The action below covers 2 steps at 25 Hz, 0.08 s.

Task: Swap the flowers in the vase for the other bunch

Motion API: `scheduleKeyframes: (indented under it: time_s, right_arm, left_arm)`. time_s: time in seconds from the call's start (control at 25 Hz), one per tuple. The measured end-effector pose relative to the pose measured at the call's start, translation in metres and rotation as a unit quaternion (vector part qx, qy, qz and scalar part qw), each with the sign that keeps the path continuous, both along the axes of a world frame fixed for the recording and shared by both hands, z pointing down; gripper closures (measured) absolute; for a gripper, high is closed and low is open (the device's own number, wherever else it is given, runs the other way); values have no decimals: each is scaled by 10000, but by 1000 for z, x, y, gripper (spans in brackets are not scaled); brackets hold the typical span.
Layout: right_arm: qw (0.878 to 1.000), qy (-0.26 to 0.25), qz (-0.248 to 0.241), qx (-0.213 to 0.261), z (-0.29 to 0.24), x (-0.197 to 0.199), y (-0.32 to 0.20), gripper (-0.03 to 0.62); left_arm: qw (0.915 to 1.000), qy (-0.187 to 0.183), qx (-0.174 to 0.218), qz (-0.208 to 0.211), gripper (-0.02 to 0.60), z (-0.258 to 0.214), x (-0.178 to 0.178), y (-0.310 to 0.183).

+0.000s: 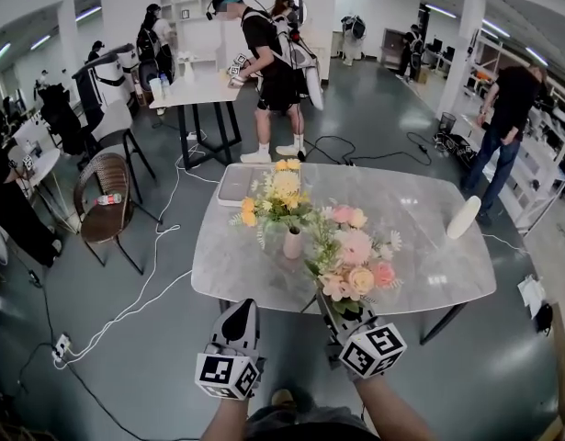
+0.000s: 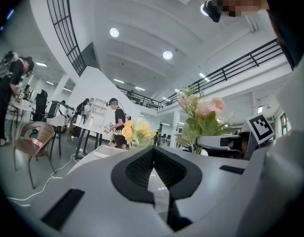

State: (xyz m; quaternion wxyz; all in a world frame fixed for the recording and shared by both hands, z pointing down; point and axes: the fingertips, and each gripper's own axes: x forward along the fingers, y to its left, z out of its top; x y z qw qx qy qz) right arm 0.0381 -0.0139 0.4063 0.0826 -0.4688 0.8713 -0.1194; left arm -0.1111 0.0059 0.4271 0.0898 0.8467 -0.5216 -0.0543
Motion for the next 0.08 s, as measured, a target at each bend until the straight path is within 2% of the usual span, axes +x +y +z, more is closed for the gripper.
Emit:
scheduleKeyframes:
  time_s: [0.08]
  right_arm:
    - [10000,-16,-5,13,-2,3,4,510]
  left_arm:
    - [10000,25,-11,-31,568,-1,2,4]
